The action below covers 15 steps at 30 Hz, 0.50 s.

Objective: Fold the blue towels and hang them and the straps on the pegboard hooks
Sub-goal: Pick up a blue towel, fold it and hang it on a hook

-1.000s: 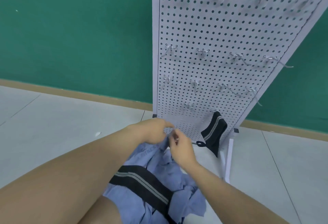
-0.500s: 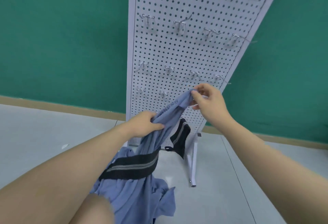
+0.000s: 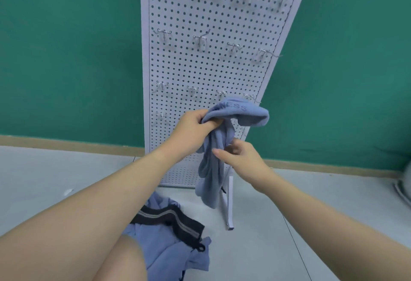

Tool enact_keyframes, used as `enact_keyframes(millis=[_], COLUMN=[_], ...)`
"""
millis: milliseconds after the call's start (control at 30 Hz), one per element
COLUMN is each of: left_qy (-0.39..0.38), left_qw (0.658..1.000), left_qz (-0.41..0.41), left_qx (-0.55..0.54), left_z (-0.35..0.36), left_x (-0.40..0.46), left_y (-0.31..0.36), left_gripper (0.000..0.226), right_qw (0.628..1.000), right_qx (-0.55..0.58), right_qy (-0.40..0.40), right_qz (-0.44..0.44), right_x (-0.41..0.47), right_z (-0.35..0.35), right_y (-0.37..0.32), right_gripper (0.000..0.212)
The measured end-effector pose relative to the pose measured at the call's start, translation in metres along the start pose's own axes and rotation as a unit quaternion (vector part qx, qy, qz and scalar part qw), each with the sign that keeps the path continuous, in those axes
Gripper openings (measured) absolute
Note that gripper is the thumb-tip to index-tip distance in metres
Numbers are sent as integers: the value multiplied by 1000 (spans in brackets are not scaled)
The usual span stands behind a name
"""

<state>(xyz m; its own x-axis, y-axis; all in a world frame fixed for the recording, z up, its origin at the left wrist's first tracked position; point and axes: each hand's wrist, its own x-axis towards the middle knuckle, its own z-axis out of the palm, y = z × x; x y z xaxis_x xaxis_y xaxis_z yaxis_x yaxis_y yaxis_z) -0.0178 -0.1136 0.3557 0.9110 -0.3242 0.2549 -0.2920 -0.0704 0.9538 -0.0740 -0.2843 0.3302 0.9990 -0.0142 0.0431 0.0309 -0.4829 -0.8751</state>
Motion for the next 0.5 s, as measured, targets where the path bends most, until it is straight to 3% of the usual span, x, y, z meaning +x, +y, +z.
enact_keyframes(millis=[133, 267, 367, 500], left_qy=[-9, -106, -145, -110], left_qw=[1000, 992, 982, 989], left_qz=[-3, -53, -82, -93], left_qx=[-24, 55, 91, 42], left_z=[8, 12, 16, 20], left_x=[-2, -5, -9, -9], left_y=[2, -10, -22, -21], left_gripper=[22, 14, 7, 10], right_qw=[997, 989, 988, 992], right_qx=[-10, 78, 94, 66], right_qy=[77, 127, 118, 105], right_qz=[-5, 3, 16, 13], right_x=[-1, -2, -6, -11], right_z=[-7, -23, -30, -37], right_y=[-5, -12, -13, -6], right_gripper=[25, 26, 43, 71])
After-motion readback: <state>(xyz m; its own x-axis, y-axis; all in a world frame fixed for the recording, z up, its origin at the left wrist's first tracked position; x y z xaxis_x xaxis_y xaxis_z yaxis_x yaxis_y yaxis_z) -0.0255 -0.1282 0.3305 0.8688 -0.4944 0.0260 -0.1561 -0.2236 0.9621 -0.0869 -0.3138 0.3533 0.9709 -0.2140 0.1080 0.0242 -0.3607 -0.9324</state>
